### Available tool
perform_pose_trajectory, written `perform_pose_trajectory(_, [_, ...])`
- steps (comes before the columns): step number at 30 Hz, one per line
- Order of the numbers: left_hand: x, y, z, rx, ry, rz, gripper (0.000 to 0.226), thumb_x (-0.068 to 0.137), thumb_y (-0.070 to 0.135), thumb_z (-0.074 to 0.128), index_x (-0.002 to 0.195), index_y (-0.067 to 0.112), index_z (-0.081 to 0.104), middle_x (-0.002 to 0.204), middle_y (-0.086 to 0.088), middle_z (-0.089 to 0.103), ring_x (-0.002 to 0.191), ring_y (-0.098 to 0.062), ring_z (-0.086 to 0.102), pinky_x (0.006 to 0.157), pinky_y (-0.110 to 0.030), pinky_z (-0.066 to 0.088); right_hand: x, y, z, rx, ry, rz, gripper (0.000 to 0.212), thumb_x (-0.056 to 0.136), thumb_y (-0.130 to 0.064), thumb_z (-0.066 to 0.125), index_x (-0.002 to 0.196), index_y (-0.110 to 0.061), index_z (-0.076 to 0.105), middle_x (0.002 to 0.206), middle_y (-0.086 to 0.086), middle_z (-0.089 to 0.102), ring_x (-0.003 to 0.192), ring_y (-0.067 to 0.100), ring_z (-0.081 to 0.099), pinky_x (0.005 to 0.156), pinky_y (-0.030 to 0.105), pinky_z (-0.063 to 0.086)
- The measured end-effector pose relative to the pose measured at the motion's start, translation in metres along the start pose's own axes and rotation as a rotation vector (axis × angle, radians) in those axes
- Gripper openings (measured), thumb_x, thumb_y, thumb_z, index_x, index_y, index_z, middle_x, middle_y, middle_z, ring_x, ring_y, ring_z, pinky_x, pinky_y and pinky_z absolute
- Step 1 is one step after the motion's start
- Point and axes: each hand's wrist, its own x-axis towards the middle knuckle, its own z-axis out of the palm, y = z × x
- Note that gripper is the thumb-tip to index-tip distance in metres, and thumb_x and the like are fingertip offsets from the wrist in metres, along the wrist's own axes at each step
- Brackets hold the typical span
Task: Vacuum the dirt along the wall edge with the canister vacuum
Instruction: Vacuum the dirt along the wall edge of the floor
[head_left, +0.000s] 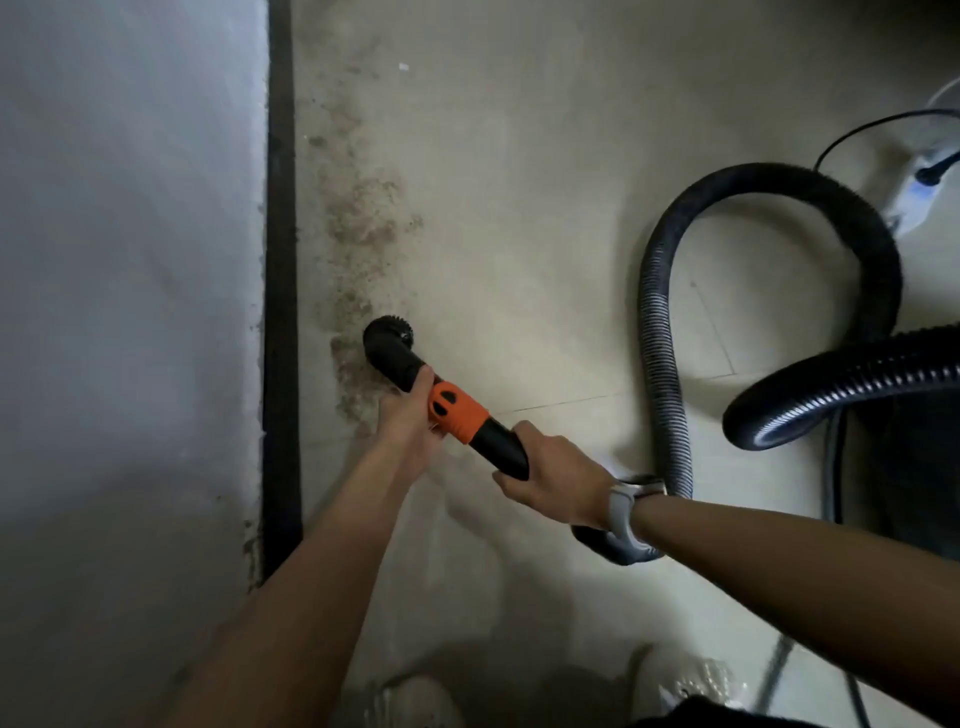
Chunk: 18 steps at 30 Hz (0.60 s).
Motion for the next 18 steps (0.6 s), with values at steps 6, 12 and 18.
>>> perform_pose_trajectory(6, [0.001,-0.005,-0.022,-0.048,-0.133,-0.057,0.037,0.098,0.025,0.049,0.122,-0.003,0.051,0.116,-0.021,0.060,0.099,-0.029,0.061,0.086,-0.039,0.050,0.015,-0.006,0.001,-0.122,-0.073,-0.100,0.035,0.090,-0.048,0.052,0.101,-0.019,0.036,0.072,-0.006,0.048,0.064,0.020,0.050,0.055,0.031,0.035])
perform_pose_trajectory(12, [-0.002,-0.009,-0.041,0.067,-0.065,-0.002,0.043,0.094,0.029,0.055,0.130,0.005,0.053,0.116,-0.010,0.062,0.107,-0.020,0.056,0.088,-0.033,0.040,0.042,-0.040,0.024,-0.246,0.082,-0.205,0.052,0.088,-0.028,0.055,0.133,-0.020,0.029,0.115,0.008,0.052,0.081,0.032,0.059,0.060,0.033,0.039])
perform_pose_trajectory(18, [-0.005,-0.011,-0.056,0.118,-0.053,0.014,0.035,0.093,0.028,0.056,0.123,0.011,0.056,0.109,-0.005,0.066,0.092,-0.012,0.061,0.067,-0.023,0.042,0.052,-0.041,0.038,-0.392,0.105,-0.268,0.042,0.092,-0.043,0.049,0.123,-0.016,0.036,0.105,0.009,0.055,0.074,0.031,0.057,0.056,0.033,0.036])
